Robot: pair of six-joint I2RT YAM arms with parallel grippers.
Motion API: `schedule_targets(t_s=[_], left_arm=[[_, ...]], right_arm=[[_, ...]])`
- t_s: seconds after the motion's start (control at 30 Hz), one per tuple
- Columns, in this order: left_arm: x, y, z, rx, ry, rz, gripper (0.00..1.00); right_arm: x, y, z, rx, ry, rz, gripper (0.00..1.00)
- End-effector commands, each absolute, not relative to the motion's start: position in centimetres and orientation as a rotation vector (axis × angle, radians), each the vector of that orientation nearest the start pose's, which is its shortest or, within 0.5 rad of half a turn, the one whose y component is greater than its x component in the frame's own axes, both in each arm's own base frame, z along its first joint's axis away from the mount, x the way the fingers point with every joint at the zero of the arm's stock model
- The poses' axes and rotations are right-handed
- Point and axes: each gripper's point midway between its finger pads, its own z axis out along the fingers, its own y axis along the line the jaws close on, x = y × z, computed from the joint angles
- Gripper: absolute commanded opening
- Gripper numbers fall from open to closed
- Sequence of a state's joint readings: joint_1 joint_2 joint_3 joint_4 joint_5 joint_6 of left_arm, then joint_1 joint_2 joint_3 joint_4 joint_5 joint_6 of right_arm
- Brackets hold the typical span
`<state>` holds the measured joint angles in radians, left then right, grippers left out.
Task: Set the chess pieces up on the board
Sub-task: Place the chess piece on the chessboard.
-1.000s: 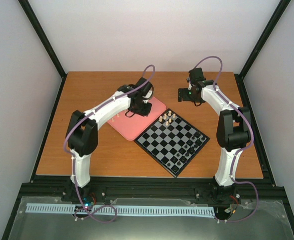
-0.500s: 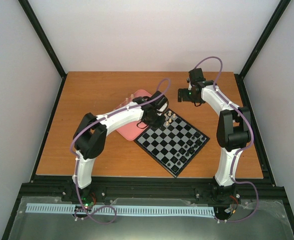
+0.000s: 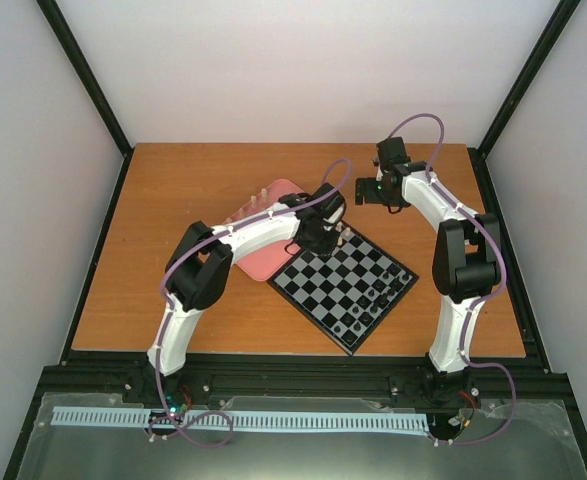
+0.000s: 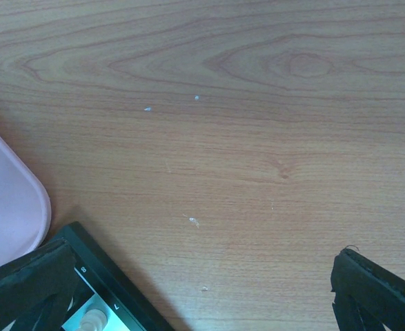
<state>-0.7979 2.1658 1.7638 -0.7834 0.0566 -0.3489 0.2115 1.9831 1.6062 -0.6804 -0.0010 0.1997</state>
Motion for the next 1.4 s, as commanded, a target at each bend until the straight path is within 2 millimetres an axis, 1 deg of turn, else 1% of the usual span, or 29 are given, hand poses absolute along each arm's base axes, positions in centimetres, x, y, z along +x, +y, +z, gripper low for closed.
schedule_targets(t_s=[0.0, 0.47, 0.6, 0.77, 0.87, 1.03, 1.2, 1.37], left_arm=[[35.2, -38.2, 6.7, 0.639, 2.738, -0.383, 0.01], [34.9, -38.0, 5.4, 0.658, 2.758, -0.372, 0.02], [34.9, -37.8, 5.3, 0.660, 2.756, -0.362, 0.06], [34.9, -37.8, 5.4, 0.659, 2.755, -0.364, 0.08], [34.9, -37.8, 5.3, 0.659, 2.756, -0.364, 0.12], [34.8, -37.8, 5.4, 0.664, 2.753, -0.371, 0.14], [34.6, -37.7, 5.6, 0.665, 2.749, -0.379, 0.24], [34.4, -37.8, 5.8, 0.669, 2.748, -0.394, 0.26]], right_arm=[[48.9, 9.8, 12.1, -0.002, 2.591, 0.137, 1.00], [48.9, 9.7, 11.6, -0.002, 2.604, 0.137, 1.00], [48.9, 9.8, 11.6, -0.003, 2.603, 0.139, 1.00], [48.9, 9.7, 11.5, -0.003, 2.605, 0.141, 1.00], [48.8, 9.7, 11.5, -0.004, 2.606, 0.140, 1.00], [48.8, 9.7, 11.5, -0.004, 2.607, 0.142, 1.00], [48.8, 9.8, 11.6, -0.006, 2.604, 0.148, 1.00], [48.8, 9.8, 11.6, -0.008, 2.604, 0.150, 1.00]])
